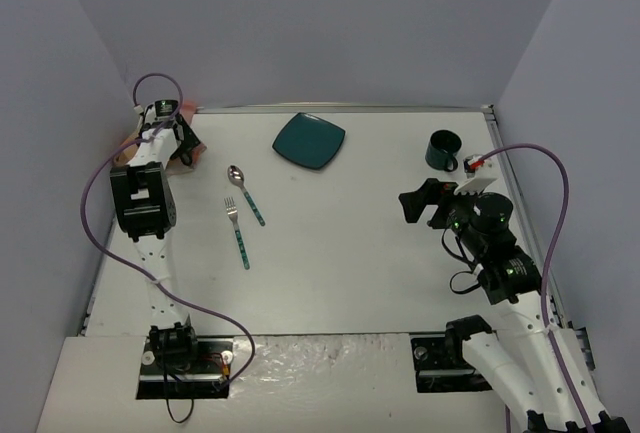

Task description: Set the dinner table for one person

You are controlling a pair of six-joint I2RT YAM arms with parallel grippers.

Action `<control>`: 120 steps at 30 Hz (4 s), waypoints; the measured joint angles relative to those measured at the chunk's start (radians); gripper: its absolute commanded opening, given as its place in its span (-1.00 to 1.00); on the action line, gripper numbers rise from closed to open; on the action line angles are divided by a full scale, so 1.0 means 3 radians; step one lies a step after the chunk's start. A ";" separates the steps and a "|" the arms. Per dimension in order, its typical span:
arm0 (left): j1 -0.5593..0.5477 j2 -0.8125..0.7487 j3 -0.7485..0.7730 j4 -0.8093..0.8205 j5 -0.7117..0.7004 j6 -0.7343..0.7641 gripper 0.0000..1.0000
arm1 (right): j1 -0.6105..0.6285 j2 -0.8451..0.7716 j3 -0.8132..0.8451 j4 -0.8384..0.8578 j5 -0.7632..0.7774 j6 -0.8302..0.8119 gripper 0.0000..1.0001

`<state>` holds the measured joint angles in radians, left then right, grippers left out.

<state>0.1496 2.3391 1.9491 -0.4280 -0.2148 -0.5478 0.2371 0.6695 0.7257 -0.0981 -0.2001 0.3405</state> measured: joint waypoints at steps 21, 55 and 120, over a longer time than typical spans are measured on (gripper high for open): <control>0.0023 0.0091 0.0546 -0.0282 -0.0050 0.0365 -1.00 | 0.0000 0.0024 -0.0025 0.0022 -0.0087 -0.0014 1.00; -0.3195 -0.1119 0.0279 -0.0981 0.1796 0.0421 -1.00 | 0.0000 -0.0271 0.0586 -0.0563 0.0478 0.0093 0.98; -0.3867 -0.0920 -0.1172 0.0077 0.0229 0.1112 0.25 | -0.0050 0.0142 -0.0416 -0.0981 0.1255 0.1322 1.00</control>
<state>-1.0103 2.0630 1.5974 -0.4050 -0.1461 -0.2142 0.2222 0.7122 0.6010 -0.3923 0.1763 0.7370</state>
